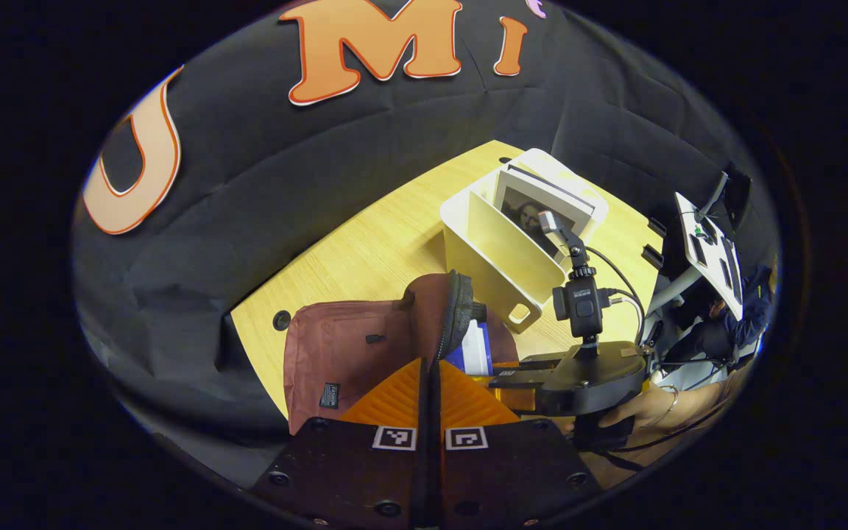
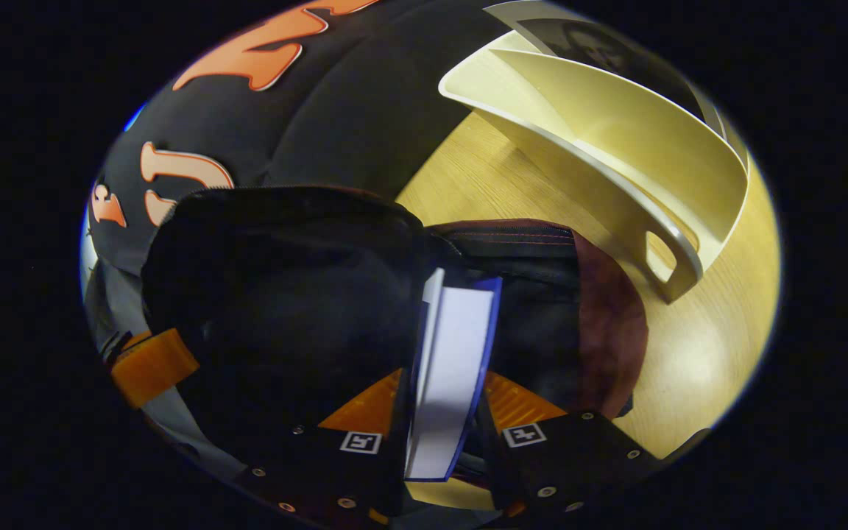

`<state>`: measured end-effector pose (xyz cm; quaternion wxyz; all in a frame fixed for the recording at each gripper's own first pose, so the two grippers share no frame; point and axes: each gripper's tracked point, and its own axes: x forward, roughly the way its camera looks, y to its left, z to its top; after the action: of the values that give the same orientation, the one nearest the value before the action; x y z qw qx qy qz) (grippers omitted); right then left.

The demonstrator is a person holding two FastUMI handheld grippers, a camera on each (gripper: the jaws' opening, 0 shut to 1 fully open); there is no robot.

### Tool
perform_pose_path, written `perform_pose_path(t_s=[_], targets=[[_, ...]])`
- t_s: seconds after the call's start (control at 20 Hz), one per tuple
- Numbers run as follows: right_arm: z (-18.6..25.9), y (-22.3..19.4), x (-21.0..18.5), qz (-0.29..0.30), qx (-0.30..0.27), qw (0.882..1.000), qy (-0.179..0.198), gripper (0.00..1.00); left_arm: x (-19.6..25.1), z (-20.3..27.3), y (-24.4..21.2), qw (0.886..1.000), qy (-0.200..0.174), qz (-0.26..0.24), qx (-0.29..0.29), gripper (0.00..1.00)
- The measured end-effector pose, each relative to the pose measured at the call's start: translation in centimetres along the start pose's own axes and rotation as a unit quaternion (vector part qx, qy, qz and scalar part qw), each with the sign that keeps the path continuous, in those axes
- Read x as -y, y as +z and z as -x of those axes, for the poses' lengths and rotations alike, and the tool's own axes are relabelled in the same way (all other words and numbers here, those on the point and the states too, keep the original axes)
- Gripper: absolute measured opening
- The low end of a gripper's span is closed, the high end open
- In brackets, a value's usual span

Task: Open the schoolbag, grab two books from the bookshelf and put them into the schoolbag.

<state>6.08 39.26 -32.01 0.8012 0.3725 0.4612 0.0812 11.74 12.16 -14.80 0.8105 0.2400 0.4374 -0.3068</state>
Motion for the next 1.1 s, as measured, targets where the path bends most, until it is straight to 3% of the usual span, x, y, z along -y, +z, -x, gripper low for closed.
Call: perform_pose_path(t_s=[0.15, 0.2, 0.8, 1.1], targets=[[0.0, -0.4, 1.4, 0.022, -0.014, 0.999, -0.037, 0.77, -0.2, 0.2, -0.2, 1.000, 0.000, 0.003, 0.004, 0.00], [-0.2, -0.6, 1.7, 0.035, -0.020, 0.998, -0.050, 0.97, -0.4, 0.2, -0.2, 1.000, 0.000, 0.004, 0.004, 0.00], [7.0, 1.1, 5.6, 0.109, -0.016, 0.990, -0.084, 0.97, 0.0, 0.3, -1.5, 1.000, -0.008, 0.024, 0.012, 0.00], [15.3, 5.6, 10.5, 0.190, 0.019, 0.971, -0.145, 0.97, 0.8, 0.1, -1.7, 1.000, -0.015, 0.019, 0.013, 0.00]])
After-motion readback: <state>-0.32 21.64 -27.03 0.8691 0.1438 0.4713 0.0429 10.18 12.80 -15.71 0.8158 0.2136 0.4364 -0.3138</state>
